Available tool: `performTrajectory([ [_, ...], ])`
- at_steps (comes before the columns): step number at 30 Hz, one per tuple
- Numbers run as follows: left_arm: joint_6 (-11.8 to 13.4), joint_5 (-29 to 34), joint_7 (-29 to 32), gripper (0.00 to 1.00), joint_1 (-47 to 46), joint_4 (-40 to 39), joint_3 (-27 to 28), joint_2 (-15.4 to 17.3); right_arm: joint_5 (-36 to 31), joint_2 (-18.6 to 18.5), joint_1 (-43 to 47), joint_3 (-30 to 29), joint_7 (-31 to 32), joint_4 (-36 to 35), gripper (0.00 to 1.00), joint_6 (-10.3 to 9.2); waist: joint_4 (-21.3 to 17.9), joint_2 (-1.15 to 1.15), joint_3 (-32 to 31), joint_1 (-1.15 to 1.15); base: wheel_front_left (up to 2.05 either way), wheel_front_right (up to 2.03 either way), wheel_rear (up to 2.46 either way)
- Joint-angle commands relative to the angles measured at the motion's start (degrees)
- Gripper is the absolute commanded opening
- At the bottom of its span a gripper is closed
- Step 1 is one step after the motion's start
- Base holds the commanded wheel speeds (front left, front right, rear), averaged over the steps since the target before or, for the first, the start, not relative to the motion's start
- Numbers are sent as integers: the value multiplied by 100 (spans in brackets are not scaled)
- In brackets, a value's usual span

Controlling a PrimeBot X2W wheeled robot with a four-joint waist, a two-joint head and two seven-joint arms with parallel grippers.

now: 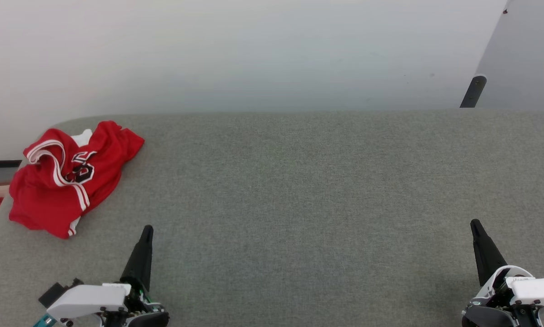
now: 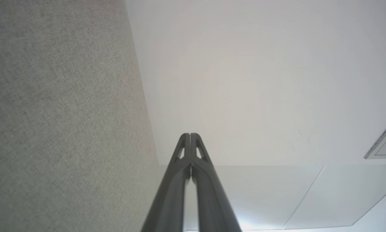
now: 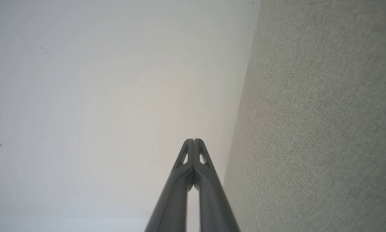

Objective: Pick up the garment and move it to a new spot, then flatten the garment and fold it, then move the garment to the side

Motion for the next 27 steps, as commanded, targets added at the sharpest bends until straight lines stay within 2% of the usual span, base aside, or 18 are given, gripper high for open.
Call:
performTrajectory([
  [1, 6, -21, 12, 0, -45, 4, 11, 1, 25, 15, -17, 4, 10, -13, 0, -2, 0, 0, 0, 0, 0, 0, 0],
  [7, 7, -21, 12, 0, -45, 4, 10, 1, 25, 15, -17, 4, 10, -13, 0, -2, 0, 0, 0, 0, 0, 0, 0],
  [8, -1, 0, -2, 100, 9, 15, -3, -2, -2, 0, 4, 1, -3, 16, 100, 1, 0, 0, 0, 0, 0, 0, 0],
  [13, -1, -3, -11, 100, 184, 191, -30, -49, -9, 22, 148, 15, -16, 192, 100, -3, 0, 0, 0, 0, 0, 0, 0],
  [27, 3, -13, -254, 100, 182, -87, -308, -12, -206, 4, 119, 315, -387, 14, 100, -3, -11, 0, -16, 0, 0, 0, 0],
])
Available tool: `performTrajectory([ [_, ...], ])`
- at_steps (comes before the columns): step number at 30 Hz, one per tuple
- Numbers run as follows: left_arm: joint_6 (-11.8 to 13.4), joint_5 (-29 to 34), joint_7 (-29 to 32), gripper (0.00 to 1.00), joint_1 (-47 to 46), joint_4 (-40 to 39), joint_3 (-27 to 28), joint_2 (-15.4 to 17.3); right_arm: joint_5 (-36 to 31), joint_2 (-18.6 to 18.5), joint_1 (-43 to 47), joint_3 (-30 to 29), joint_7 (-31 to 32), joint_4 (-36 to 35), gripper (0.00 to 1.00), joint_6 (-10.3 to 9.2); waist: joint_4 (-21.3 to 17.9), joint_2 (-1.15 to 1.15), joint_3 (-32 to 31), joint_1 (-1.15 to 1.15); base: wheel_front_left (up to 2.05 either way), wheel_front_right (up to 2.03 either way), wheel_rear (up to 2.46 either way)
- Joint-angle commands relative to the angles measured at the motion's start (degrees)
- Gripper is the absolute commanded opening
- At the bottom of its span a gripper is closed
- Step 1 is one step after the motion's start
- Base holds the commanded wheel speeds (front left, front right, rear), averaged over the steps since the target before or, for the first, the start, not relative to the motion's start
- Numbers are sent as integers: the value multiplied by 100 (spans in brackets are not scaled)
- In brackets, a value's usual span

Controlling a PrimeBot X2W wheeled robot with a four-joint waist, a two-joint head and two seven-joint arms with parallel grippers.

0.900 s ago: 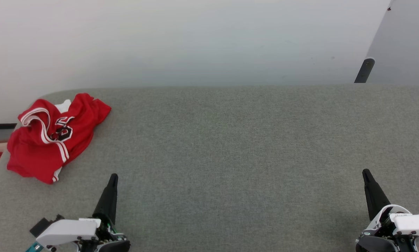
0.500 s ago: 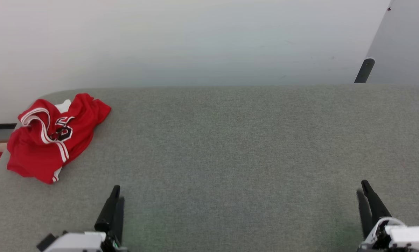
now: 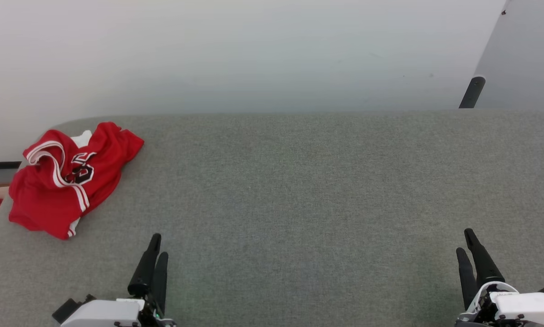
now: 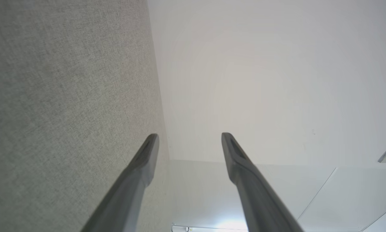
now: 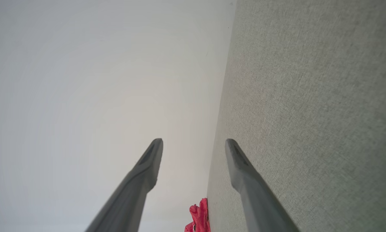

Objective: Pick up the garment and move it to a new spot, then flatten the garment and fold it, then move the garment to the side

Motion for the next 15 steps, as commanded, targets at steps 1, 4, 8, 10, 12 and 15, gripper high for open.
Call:
performTrajectory([
  [1, 3, -1, -38, 100, -124, -123, -36, 44, -64, -34, -138, 38, -47, -114, 100, 2, 0, 0, -1, 0, 0, 0, 0],
  [4, 4, 26, -91, 100, -123, -170, -94, 60, -132, -48, -142, 102, -124, -138, 100, 2, -2, 0, -5, 0, 0, 0, 0],
  [8, 4, 96, -173, 100, -120, -231, -176, 89, -245, -67, -145, 183, -226, -162, 100, 2, -5, 0, -12, 0, 0, 0, 0],
  [10, 5, 155, -223, 100, -121, -259, -218, 112, -313, -79, -151, 221, -277, -174, 100, 2, -7, 0, -14, 0, 0, 0, 0],
  [12, 9, 234, -276, 100, -123, -278, -266, 141, -389, -92, -158, 263, -326, -182, 100, 2, -9, 0, -18, 0, 0, 0, 0],
  [15, 20, 388, -371, 100, -131, -292, -347, 189, -543, -123, -170, 334, -400, -192, 100, 2, -12, 0, -23, 0, 0, 0, 0],
])
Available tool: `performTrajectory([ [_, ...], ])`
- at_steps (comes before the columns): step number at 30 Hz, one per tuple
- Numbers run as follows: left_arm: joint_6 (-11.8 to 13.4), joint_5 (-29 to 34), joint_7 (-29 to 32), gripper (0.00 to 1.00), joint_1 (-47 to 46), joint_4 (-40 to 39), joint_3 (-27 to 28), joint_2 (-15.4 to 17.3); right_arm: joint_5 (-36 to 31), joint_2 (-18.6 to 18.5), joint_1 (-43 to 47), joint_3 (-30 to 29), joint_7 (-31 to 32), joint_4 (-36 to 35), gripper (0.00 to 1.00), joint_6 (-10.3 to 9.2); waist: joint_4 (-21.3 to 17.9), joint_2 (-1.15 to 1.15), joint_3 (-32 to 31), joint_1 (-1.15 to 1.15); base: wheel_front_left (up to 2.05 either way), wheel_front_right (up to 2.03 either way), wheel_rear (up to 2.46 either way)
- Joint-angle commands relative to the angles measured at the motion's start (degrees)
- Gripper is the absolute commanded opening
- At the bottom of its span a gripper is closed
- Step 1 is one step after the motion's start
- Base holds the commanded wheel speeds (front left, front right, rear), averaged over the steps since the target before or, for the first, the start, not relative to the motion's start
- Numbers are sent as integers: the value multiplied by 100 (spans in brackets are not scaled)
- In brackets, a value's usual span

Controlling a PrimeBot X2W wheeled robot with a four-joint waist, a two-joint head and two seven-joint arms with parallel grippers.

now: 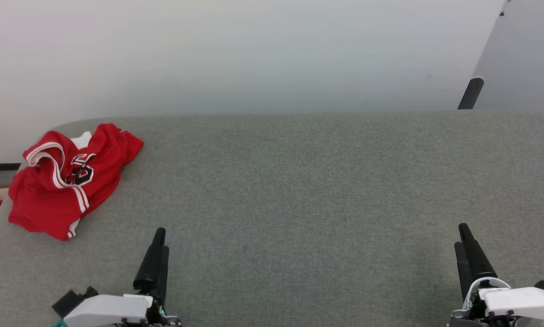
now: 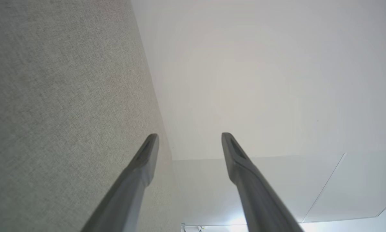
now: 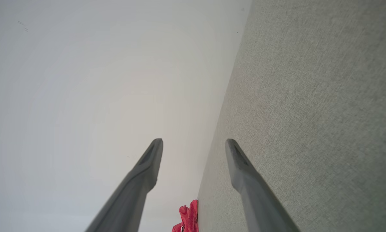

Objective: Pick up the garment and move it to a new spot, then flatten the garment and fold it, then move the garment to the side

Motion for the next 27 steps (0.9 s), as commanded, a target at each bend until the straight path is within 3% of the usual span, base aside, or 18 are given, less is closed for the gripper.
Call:
performTrajectory([
  [1, 20, 100, -49, 100, -127, -99, -46, 62, -106, -54, -132, 55, -49, -102, 100, 2, -1, 0, -2, 0, 0, 0, 0],
  [13, 171, 1128, -434, 100, -166, -86, -364, 263, -1220, -122, -168, 235, -311, -151, 100, 3, -4, 0, -24, 0, 0, 0, 0],
  [27, 324, 2987, -716, 100, -184, -188, -436, 285, -2895, -65, -135, 300, -567, -301, 100, 3, 5, 0, -44, 0, 0, 0, 0],
])
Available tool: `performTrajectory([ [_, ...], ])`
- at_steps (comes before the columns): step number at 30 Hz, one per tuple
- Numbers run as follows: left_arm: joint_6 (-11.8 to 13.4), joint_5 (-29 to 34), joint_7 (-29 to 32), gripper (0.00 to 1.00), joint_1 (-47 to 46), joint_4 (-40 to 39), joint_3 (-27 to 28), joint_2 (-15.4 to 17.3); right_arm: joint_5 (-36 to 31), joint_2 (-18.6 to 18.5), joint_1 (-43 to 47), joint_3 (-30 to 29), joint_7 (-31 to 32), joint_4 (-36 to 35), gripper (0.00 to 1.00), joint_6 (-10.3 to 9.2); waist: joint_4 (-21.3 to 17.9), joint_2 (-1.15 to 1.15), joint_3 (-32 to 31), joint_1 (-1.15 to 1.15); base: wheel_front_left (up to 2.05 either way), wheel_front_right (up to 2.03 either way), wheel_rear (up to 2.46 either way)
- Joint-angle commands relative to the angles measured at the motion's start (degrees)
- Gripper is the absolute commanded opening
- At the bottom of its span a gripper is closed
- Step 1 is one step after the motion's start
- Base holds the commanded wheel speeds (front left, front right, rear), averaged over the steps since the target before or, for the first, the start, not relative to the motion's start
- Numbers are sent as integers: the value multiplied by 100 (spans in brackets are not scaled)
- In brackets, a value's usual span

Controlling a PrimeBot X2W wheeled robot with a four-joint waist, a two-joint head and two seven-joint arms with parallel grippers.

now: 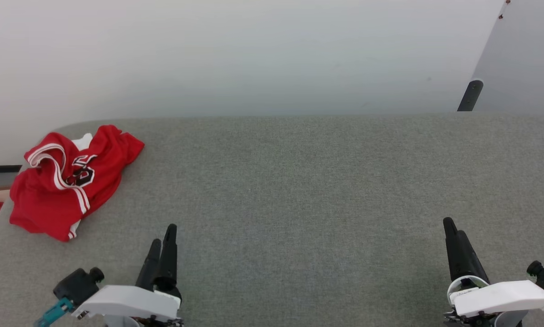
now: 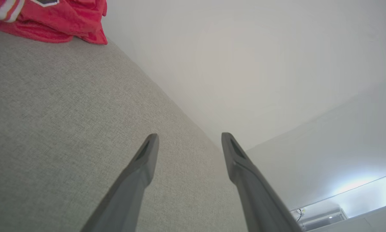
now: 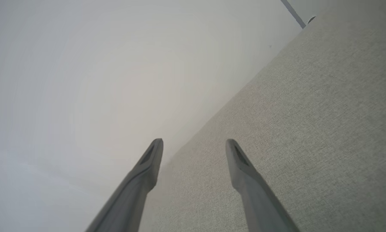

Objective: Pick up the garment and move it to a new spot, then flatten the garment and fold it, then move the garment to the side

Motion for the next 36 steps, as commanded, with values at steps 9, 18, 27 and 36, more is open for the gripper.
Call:
performTrajectory([
  [9, -43, 1415, -182, 100, -69, -169, 74, -64, -1307, -20, -82, 58, -183, -155, 100, 2, 6, 0, -15, 0, 0, 0, 0],
  [18, -104, 2521, -318, 100, -15, -360, 218, -159, -2424, 4, -47, -8, -320, -249, 100, 3, 13, 0, -25, 0, 0, 0, 0],
  [27, -133, 3337, -434, 100, 32, -462, 305, -222, -3114, 36, -9, -76, -429, -302, 100, 3, 18, 0, -41, 0, 0, 0, 0],
  [36, -185, 4069, -548, 100, 84, -567, 316, -252, -3748, 60, 27, -80, -550, -341, 100, 3, 26, 0, -63, 0, 0, 0, 0],
])
